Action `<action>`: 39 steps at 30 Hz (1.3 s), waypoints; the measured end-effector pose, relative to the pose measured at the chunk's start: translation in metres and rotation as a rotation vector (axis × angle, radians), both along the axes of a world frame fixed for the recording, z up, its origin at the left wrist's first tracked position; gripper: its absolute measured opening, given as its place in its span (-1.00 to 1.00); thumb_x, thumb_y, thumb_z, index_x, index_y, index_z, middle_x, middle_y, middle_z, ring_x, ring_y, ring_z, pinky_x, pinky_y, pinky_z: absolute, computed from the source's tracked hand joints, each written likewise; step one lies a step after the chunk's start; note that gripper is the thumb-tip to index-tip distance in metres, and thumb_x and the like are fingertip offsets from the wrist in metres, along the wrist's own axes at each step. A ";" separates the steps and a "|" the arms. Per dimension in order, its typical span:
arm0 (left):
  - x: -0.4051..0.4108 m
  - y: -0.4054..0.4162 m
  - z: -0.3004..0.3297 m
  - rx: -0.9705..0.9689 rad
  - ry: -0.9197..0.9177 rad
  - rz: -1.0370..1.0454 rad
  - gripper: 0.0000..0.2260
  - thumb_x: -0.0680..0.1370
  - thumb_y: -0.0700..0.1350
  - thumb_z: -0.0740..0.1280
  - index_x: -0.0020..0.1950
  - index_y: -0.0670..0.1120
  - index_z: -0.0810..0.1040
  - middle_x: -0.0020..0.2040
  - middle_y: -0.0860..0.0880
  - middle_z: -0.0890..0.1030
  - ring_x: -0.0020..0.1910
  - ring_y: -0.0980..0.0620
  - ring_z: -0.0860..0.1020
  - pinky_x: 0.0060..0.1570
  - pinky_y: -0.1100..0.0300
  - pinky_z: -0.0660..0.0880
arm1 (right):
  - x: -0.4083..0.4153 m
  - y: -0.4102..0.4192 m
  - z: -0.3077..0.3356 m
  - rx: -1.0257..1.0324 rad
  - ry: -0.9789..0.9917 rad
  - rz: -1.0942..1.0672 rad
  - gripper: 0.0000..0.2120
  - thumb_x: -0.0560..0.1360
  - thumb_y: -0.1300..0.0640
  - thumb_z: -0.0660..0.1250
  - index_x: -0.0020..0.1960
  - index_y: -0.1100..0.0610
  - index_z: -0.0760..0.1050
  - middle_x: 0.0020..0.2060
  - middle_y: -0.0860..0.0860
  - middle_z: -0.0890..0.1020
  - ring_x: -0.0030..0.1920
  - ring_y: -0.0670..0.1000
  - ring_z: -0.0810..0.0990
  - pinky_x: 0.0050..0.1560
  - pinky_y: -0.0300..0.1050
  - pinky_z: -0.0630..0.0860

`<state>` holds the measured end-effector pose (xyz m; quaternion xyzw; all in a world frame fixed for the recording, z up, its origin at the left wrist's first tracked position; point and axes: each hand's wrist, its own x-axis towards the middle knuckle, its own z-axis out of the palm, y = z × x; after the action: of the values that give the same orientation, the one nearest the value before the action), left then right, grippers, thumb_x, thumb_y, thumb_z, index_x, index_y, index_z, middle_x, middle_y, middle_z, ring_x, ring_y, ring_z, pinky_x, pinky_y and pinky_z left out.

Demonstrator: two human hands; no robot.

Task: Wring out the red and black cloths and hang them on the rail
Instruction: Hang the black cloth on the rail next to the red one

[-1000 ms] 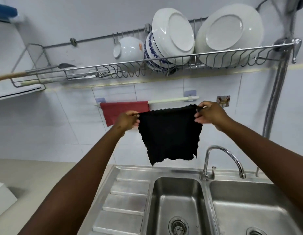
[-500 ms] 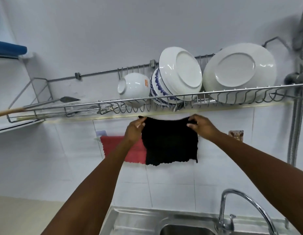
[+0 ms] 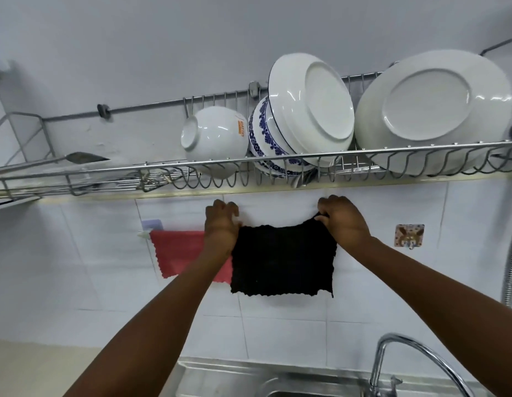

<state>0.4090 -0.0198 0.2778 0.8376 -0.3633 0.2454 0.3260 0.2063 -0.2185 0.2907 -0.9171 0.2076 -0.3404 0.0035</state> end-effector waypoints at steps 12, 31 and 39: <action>0.000 0.007 -0.016 0.358 -0.167 0.098 -0.64 0.62 0.16 0.06 0.03 0.02 0.58 -0.06 -0.08 0.62 -0.01 -0.13 0.52 -0.07 0.05 0.33 | -0.014 -0.005 -0.006 -0.227 0.324 -0.023 -0.66 0.57 -0.14 0.07 0.06 0.02 0.51 -0.01 -0.01 0.59 0.08 0.14 0.40 0.10 0.09 0.35; -0.016 0.031 -0.028 0.400 -0.269 0.071 -0.78 0.46 -0.25 0.26 0.08 -0.14 0.54 0.07 -0.14 0.58 0.11 -0.15 0.49 0.04 0.00 0.46 | -0.027 -0.001 -0.007 -0.154 0.377 -0.073 -0.62 0.55 -0.17 0.06 0.21 0.03 0.41 0.11 0.06 0.57 0.15 0.17 0.38 0.21 0.15 0.27; -0.027 0.034 -0.030 0.498 -0.205 0.108 -0.57 0.52 -0.14 0.26 0.39 -0.11 0.34 0.30 -0.14 0.45 0.27 -0.14 0.42 0.16 -0.01 0.48 | -0.022 0.017 -0.009 -0.169 0.345 -0.212 -0.48 0.55 -0.22 0.03 0.04 0.18 0.53 0.11 0.15 0.47 0.13 0.20 0.38 0.14 0.17 0.34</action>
<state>0.3822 0.0146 0.2480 0.8809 -0.3982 0.2492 0.0578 0.1846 -0.2014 0.2815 -0.9318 0.2711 -0.1930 -0.1447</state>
